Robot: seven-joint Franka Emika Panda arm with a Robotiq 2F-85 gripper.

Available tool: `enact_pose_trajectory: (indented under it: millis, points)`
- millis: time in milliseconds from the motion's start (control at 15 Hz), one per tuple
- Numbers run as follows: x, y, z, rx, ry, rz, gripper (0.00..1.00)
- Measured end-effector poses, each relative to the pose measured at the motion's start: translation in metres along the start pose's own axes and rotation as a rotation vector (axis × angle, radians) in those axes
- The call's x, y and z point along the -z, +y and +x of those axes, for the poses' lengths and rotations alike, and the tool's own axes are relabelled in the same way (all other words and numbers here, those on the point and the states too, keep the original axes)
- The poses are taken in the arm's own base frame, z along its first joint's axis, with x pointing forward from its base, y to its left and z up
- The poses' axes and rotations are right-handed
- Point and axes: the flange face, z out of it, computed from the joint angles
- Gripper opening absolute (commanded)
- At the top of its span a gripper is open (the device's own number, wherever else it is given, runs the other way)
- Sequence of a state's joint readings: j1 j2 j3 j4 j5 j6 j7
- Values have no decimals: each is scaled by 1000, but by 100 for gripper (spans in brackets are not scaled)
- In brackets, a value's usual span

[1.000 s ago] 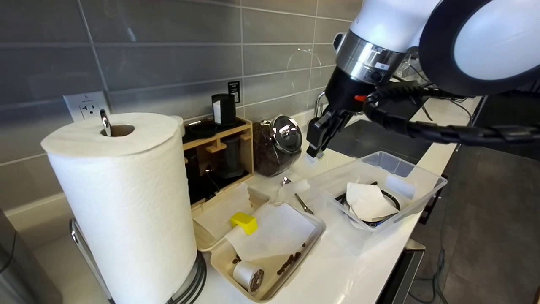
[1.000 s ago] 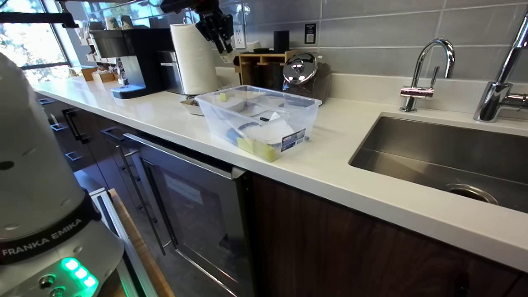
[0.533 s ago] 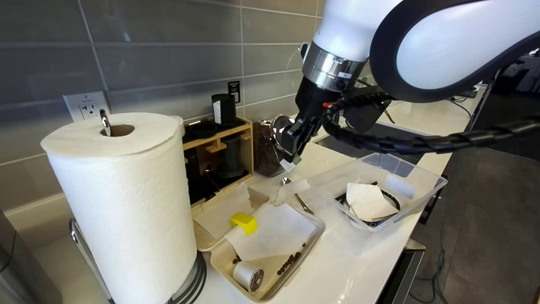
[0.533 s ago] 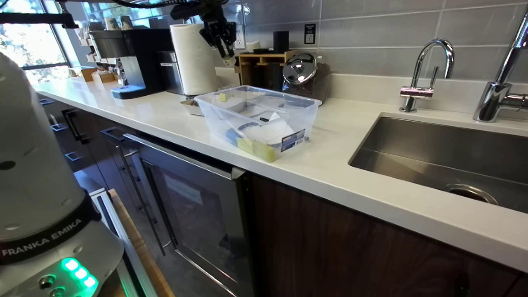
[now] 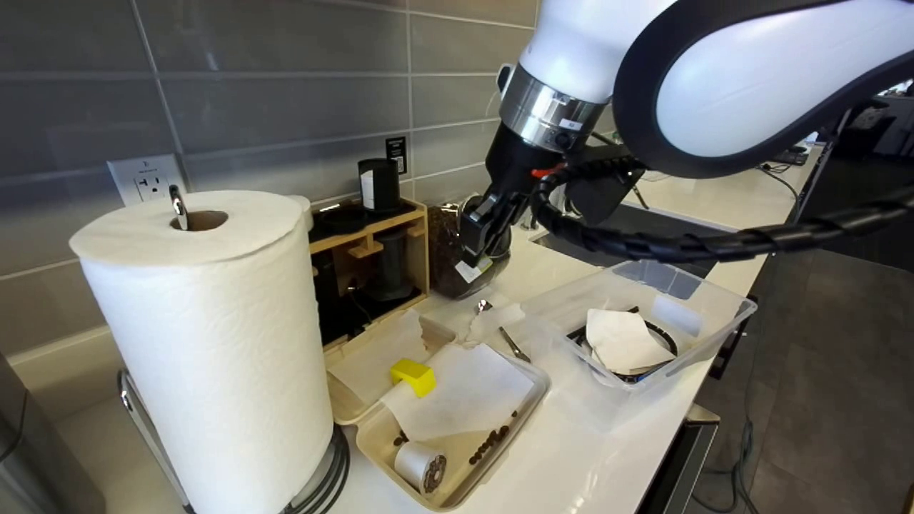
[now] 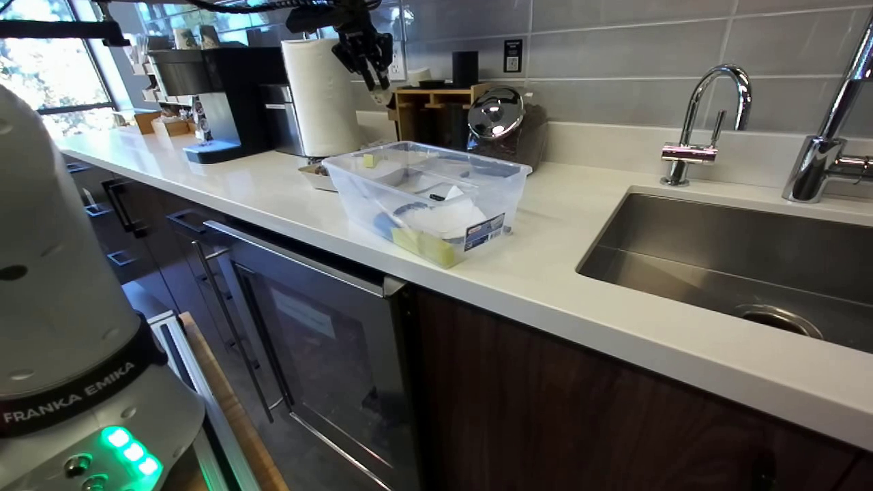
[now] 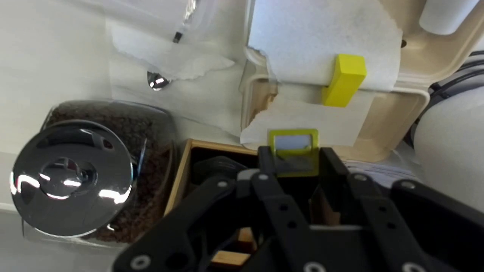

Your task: Remove the block from the basket

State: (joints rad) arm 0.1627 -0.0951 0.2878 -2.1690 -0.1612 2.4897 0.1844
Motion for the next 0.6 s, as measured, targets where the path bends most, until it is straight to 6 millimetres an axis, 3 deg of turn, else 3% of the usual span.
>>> enact_pose_trajectory:
  millis: [267, 600]
  points:
    - [-14, -19, 22, 61, 58, 22, 9]
    - [-45, -33, 43, 117, 46, 60, 9]
